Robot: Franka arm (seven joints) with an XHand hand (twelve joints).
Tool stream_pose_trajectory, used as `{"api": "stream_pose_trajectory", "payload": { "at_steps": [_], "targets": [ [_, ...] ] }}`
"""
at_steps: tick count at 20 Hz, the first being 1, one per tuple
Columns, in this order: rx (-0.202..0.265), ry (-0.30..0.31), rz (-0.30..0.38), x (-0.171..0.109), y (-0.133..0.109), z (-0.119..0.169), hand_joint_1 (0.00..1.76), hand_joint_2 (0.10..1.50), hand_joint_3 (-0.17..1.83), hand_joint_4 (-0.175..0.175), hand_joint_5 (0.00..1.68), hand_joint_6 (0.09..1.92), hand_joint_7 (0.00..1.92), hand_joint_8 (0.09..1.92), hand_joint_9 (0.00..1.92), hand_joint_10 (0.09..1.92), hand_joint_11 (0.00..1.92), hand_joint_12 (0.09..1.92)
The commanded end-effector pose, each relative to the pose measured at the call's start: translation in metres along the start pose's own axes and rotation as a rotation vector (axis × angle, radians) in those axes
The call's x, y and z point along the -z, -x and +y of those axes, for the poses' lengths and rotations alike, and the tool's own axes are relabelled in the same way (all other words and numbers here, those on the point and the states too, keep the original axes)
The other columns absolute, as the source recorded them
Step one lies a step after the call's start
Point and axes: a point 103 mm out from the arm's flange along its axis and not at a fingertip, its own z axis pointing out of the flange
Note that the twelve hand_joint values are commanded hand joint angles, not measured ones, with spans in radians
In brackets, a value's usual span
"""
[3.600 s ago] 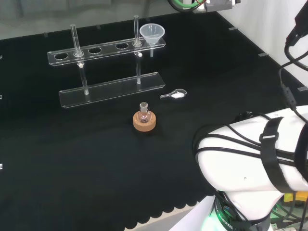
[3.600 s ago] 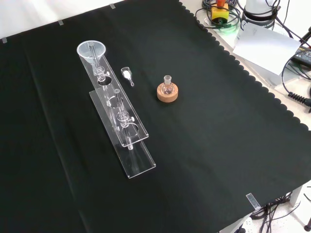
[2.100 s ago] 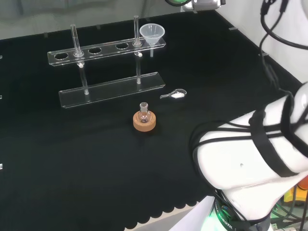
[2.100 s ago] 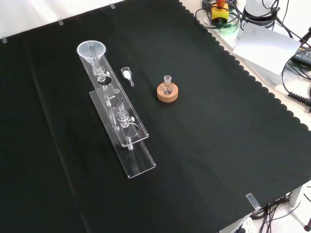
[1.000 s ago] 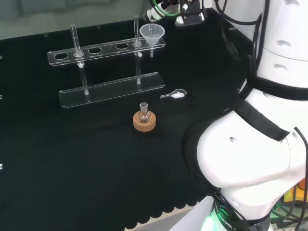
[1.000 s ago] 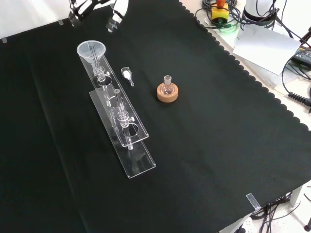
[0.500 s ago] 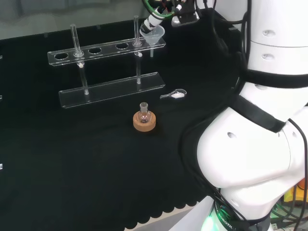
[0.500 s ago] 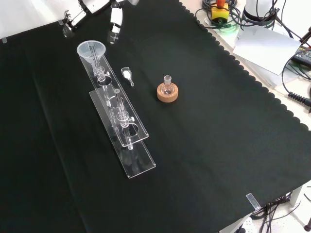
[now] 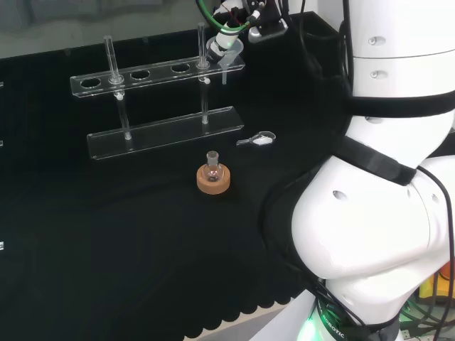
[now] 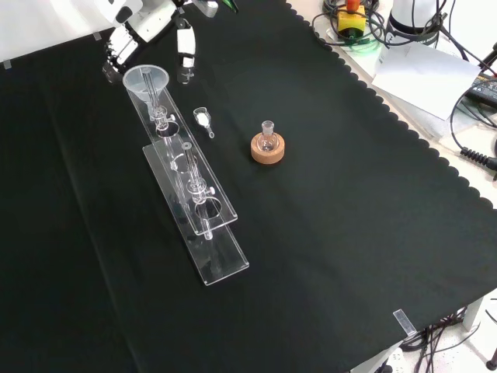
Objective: Pick up the funnel from the transparent funnel stand.
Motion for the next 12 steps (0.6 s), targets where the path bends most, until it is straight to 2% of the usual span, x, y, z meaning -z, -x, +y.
{"api": "stream_pose_trajectory", "payload": {
  "at_steps": [1,12],
  "targets": [
    [-0.007,0.004,-0.037,-0.0038,-0.0005,0.0031,0.64,0.74,0.2,-0.003,0.02,0.09,0.0,0.34,0.06,0.88,0.2,1.53],
    [-0.017,0.004,-0.075,-0.0082,-0.0025,0.0109,0.7,0.73,0.24,-0.003,0.04,0.09,0.0,0.43,0.11,0.86,0.22,1.52]
  ]
}}
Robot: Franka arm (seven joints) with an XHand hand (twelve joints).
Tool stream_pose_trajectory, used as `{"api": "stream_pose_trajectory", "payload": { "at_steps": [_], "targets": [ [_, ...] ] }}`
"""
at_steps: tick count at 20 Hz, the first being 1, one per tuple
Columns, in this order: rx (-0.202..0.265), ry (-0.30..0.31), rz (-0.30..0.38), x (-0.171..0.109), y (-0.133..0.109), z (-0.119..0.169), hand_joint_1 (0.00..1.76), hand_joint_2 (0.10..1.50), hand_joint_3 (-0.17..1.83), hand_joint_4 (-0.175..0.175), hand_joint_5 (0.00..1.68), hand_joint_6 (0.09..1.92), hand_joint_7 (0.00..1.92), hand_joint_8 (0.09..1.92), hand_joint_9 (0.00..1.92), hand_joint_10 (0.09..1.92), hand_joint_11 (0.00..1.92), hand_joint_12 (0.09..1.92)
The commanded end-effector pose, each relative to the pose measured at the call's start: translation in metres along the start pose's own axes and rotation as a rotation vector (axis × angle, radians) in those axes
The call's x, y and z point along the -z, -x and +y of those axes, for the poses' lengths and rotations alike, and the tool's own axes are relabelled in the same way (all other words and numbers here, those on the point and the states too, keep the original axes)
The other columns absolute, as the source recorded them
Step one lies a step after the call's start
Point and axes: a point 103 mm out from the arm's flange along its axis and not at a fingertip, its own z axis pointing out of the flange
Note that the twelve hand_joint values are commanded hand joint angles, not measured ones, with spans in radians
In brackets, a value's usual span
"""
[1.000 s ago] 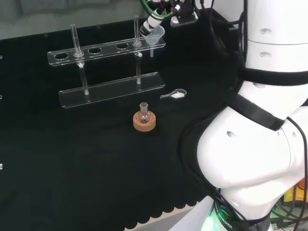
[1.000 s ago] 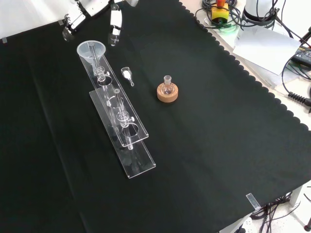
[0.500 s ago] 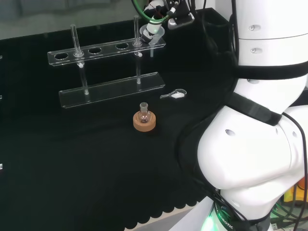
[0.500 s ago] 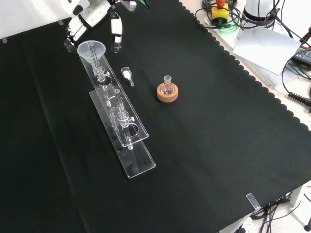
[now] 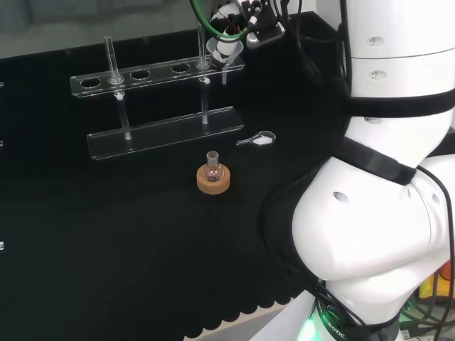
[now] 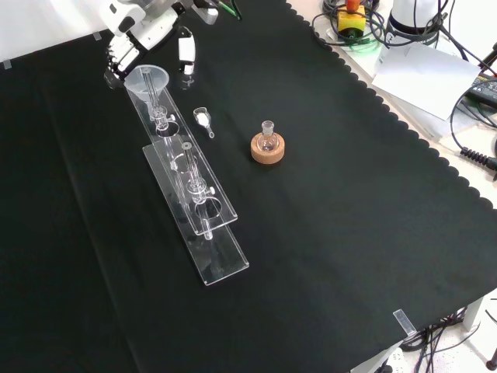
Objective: Pick up the funnel from the transparent funnel stand.
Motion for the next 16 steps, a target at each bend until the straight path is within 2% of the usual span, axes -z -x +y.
{"api": "stream_pose_trajectory", "payload": {
  "at_steps": [1,9,16],
  "targets": [
    [-0.01,-0.006,-0.015,-0.0011,0.0008,0.0029,0.7,0.73,0.24,-0.003,0.05,0.09,0.0,0.44,0.12,0.86,0.22,1.52],
    [-0.028,-0.022,-0.025,-0.0046,0.0048,0.0074,0.73,0.69,0.35,-0.002,0.07,0.09,0.0,0.48,0.19,0.81,0.24,1.51],
    [-0.039,-0.01,-0.045,-0.0048,0.0073,0.0101,0.77,0.65,0.49,-0.001,0.11,0.09,0.0,0.61,0.33,0.75,0.25,1.5]
  ]
}}
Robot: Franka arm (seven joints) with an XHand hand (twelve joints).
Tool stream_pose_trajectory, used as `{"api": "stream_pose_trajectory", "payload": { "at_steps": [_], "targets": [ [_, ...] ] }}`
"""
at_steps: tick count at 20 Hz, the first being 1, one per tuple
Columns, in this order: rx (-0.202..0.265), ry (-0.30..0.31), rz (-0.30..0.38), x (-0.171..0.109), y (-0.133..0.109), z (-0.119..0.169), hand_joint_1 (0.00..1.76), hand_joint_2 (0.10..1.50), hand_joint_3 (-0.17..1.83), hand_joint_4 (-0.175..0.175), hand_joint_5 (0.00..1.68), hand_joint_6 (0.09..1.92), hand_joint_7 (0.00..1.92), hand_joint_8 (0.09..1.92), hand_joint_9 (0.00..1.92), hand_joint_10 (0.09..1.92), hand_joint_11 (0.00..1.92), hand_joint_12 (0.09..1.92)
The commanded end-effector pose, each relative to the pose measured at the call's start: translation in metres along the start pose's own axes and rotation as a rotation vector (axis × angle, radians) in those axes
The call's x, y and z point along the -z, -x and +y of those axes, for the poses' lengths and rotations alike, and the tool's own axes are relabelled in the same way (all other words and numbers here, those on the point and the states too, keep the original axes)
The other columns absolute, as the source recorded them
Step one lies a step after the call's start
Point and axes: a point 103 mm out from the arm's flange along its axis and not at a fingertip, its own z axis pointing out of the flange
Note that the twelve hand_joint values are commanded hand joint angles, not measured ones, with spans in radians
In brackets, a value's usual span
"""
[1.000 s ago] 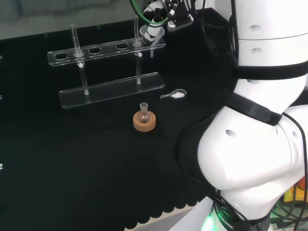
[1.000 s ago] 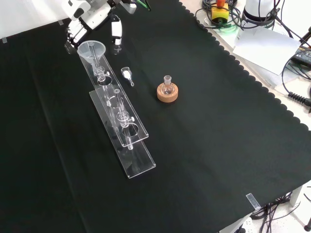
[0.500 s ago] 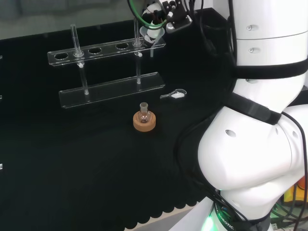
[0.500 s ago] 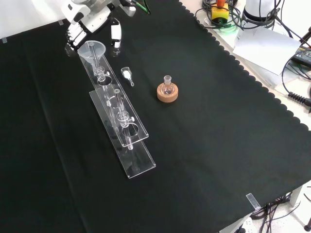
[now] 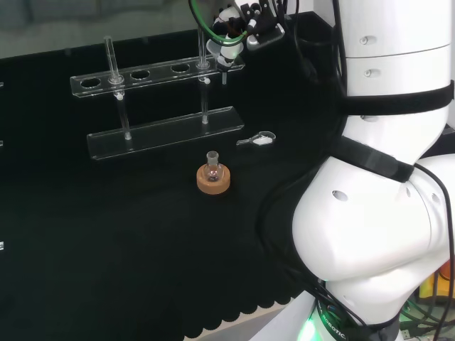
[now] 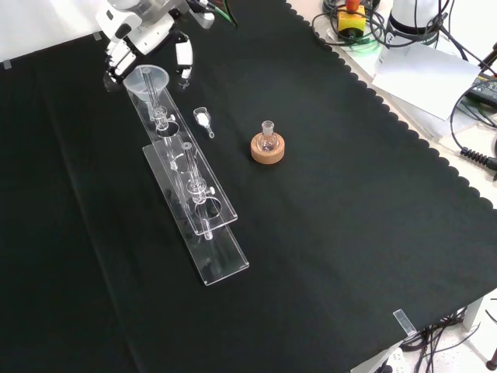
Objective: Pick up the funnel from the transparent funnel stand.
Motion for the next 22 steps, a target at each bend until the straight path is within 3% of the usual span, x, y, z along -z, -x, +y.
{"api": "stream_pose_trajectory", "payload": {
  "at_steps": [1,9,14,22],
  "targets": [
    [-0.011,0.019,-0.016,0.002,0.001,0.001,0.77,0.64,0.51,-0.002,0.14,0.09,0.01,0.64,0.35,0.73,0.26,1.49],
    [-0.028,0.08,-0.06,0.009,-0.002,0.001,0.83,0.67,0.6,-0.008,0.46,0.09,0.33,0.64,0.63,0.58,0.38,1.39],
    [-0.041,0.145,-0.089,0.02,-0.004,-0.005,0.86,0.69,0.62,-0.004,0.61,0.12,0.42,0.63,0.7,0.55,0.43,1.36],
    [-0.063,0.161,-0.119,0.05,0.004,-0.036,0.88,0.71,0.63,0.004,0.65,0.28,0.46,0.62,0.79,0.5,0.46,1.34]
  ]
}}
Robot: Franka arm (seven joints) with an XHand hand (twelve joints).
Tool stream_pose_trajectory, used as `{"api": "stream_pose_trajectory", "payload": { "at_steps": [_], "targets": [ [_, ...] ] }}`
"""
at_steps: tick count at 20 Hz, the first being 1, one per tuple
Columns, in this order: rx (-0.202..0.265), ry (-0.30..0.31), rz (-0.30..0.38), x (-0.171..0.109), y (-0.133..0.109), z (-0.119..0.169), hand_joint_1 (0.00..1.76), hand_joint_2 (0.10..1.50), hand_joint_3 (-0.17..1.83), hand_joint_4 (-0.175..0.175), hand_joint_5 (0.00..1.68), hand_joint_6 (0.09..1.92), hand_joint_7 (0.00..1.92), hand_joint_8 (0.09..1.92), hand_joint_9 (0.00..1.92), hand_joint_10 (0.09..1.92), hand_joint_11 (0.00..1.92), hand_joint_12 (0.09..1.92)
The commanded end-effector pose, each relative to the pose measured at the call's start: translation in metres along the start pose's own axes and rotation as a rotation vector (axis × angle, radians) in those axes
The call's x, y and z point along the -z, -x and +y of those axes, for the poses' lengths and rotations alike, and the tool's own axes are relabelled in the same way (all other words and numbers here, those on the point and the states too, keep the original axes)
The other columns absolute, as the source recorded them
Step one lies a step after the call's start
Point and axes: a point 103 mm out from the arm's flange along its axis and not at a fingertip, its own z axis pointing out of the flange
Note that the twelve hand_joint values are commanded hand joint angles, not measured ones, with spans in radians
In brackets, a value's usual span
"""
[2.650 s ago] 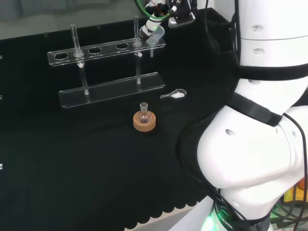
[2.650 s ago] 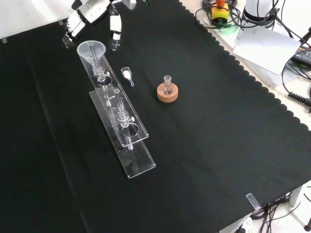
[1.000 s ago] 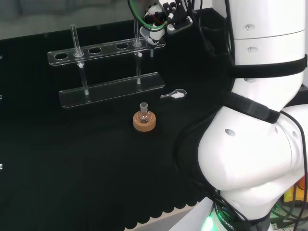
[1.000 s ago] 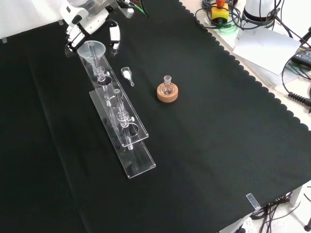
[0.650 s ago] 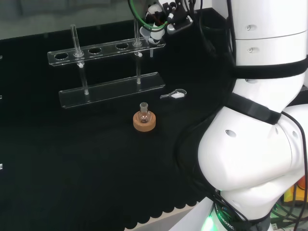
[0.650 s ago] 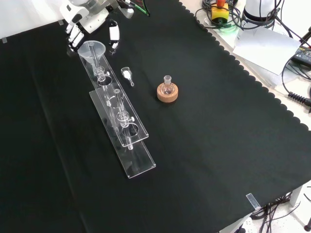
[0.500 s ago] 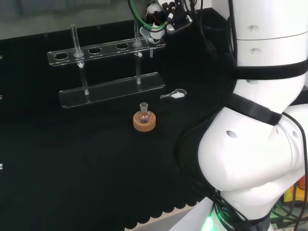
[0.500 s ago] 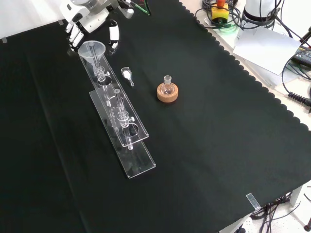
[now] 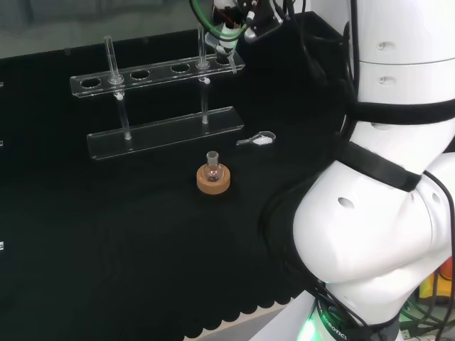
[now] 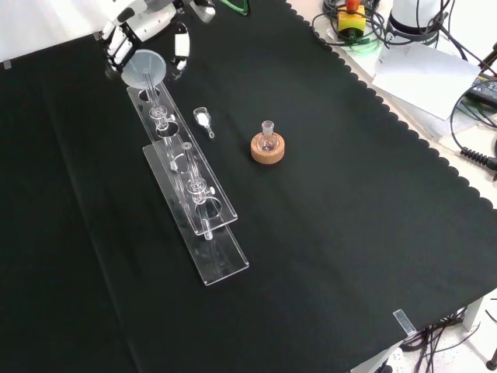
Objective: Pick up the funnel from the transparent funnel stand.
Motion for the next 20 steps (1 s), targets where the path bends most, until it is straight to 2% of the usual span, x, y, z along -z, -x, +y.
{"api": "stream_pose_trajectory", "payload": {
  "at_steps": [1,5,9,11,15,20],
  "targets": [
    [-0.021,0.016,-0.026,0.023,0.008,-0.024,0.88,0.71,0.64,0.005,0.62,0.36,0.47,0.62,0.8,0.48,0.46,1.34],
    [-0.039,0.031,-0.025,0.037,0.017,-0.046,0.88,0.71,0.65,0.008,0.59,0.52,0.48,0.62,0.84,0.47,0.45,1.33],
    [-0.054,0.068,-0.036,0.047,0.02,-0.068,0.89,0.71,0.66,0.015,0.6,0.6,0.55,0.63,0.89,0.47,0.46,1.33],
    [-0.06,0.096,-0.041,0.052,0.02,-0.079,0.89,0.71,0.67,0.031,0.67,0.64,0.64,0.62,0.94,0.47,0.5,1.31],
    [-0.075,0.116,-0.056,0.057,0.02,-0.098,0.9,0.7,0.69,0.091,0.87,0.66,0.86,0.59,1.1,0.42,0.64,1.24],
    [-0.089,0.117,-0.057,0.059,0.024,-0.118,0.92,0.71,0.69,0.096,0.94,0.64,0.93,0.57,1.19,0.36,0.78,1.16]
  ]
}}
